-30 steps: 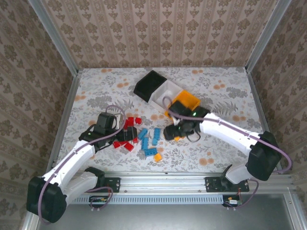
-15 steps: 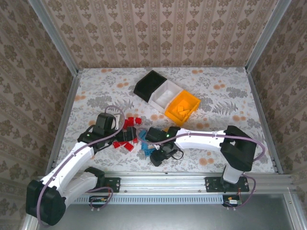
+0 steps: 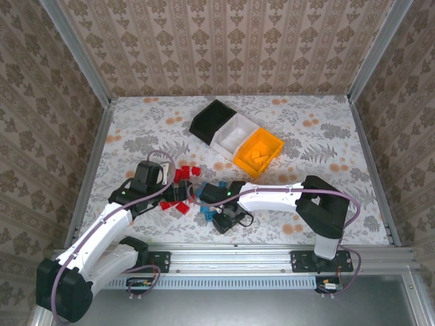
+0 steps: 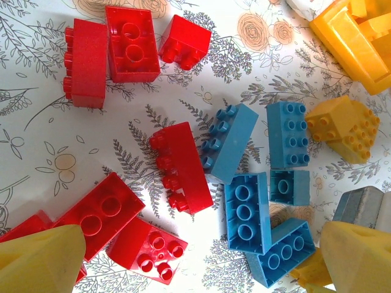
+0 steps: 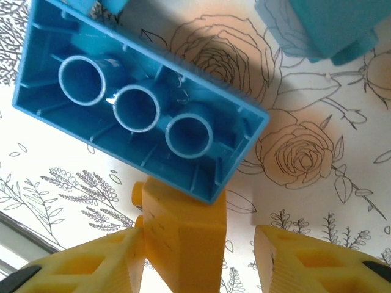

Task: Sort the legos into containers by color

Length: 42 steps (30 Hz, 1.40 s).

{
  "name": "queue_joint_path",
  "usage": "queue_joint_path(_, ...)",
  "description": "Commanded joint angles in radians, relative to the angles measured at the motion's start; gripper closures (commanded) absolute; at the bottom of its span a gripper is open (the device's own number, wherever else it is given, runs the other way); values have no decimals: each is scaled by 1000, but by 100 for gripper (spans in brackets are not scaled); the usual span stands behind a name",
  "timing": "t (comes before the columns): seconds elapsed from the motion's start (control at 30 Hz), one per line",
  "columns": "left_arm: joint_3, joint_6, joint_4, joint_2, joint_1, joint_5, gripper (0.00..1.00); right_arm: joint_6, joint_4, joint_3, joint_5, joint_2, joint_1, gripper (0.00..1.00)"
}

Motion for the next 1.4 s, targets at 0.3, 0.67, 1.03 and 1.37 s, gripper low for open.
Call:
queue_joint_path(0.3, -11, 5, -28, -16, 11, -3, 0, 30, -12, -21, 60, -57, 3, 67)
queue_joint_path(0.67, -15, 3, -25, -25, 13, -1, 0, -37, -181, 32, 80, -368, -198, 69)
queue_joint_path(1.03, -22, -4, -27, -28, 10, 2, 0, -126, -288, 405, 23, -196, -642, 68)
queue_joint_path(1.37, -29, -3, -54, -50, 11, -8, 0, -116, -245, 628, 21, 185, -746, 69)
